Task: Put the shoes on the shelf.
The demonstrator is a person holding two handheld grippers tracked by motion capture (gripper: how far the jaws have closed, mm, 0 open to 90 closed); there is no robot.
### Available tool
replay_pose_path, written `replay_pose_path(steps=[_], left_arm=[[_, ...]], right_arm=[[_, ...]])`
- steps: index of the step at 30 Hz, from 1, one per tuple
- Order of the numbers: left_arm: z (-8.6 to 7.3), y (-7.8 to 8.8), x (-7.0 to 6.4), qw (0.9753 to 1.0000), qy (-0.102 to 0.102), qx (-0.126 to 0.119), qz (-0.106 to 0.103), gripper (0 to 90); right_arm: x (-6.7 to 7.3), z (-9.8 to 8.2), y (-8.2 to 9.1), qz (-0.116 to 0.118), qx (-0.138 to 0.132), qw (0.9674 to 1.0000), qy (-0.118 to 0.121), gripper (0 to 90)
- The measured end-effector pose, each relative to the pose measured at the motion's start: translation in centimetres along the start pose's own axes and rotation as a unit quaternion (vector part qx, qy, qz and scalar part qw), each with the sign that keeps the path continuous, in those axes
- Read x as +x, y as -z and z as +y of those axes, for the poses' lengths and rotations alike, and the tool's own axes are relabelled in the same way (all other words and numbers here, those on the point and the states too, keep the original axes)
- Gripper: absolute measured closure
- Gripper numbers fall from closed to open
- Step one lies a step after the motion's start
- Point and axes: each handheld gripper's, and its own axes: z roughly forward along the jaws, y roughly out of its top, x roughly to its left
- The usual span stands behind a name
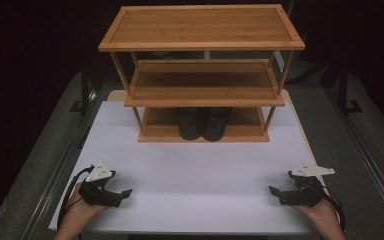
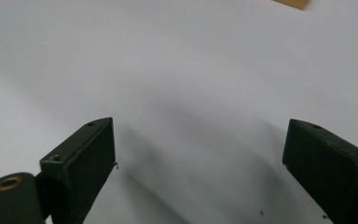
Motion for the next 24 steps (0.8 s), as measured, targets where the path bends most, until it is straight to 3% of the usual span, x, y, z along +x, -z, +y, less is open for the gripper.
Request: replay_pose_path(steps=[7, 11, 24], left_arm=[[-1.5, 0.2, -0.3, 1.0, -0.003, -0.002, 0.0, 6.5], [-1.6, 0.1, -0.4, 1.0, -0.007, 0.004, 0.0, 1.2], [-1.6, 0.0, -0.4, 1.0, -0.004, 0.006, 0.006, 0.0]], right_arm=[[-0.1, -0.8, 0.1, -0.012, 0.011, 0.9999, 0.002, 8.9], [0.0, -0.8, 0.1, -0.013, 0.012, 0.9998, 0.005, 8.7], [0.0, -0.9, 0.1, -0.012, 0.011, 0.9999, 0.003, 8.7]])
